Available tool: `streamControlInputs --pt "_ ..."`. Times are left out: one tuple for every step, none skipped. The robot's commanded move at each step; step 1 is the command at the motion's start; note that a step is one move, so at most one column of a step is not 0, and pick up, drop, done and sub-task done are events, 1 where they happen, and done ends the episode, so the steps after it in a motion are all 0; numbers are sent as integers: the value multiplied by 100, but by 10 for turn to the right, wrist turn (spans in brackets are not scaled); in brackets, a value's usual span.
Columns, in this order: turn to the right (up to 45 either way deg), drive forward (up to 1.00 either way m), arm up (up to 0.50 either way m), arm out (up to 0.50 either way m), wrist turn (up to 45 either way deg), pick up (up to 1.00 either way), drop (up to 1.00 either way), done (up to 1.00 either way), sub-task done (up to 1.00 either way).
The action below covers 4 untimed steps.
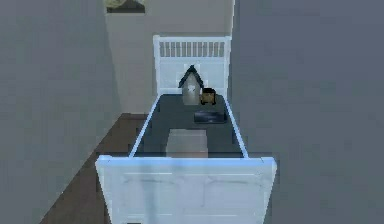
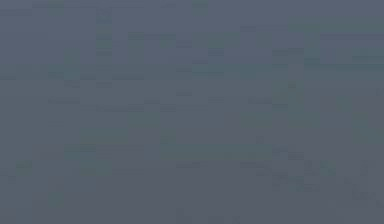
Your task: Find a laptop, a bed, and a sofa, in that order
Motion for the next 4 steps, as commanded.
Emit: streamControlInputs --pt "0 0 0 0 0 0 0 0 100" --pt "-450 0 0 0 0 0 0 0 0" --pt "-450 0 0 0 0 0 0 0 0" --pt "-450 0 0 0 0 0 0 0 0"
